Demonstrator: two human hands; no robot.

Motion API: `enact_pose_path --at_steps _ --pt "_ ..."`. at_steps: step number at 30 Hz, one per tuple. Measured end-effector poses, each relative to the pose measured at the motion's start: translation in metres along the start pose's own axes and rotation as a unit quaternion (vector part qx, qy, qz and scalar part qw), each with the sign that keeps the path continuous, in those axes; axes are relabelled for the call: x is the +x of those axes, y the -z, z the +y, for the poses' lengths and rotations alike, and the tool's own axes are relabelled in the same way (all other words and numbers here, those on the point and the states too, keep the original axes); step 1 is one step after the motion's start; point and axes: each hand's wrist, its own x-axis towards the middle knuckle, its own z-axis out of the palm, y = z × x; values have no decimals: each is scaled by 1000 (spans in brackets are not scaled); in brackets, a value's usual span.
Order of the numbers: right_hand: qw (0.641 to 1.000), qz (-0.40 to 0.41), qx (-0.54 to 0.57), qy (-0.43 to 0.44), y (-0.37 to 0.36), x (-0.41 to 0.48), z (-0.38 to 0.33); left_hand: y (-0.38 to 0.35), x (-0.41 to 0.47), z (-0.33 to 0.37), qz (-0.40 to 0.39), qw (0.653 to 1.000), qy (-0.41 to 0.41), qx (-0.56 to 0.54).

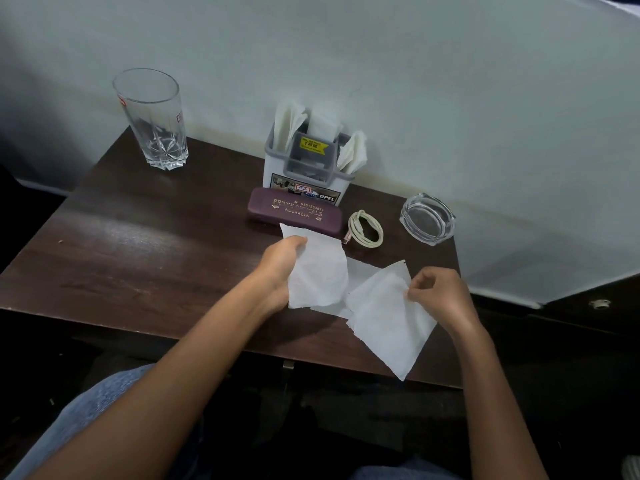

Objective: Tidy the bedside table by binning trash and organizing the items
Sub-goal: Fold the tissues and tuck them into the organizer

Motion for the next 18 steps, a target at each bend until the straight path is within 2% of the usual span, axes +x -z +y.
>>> enact_pose_path --at_steps 13,18 --pt "998 17 67 13 11 -1 0 1 2 1 4 1000 -10 12" --pt "988 31 152 21 20 -1 -1 1 3 2 3 1000 -16 12"
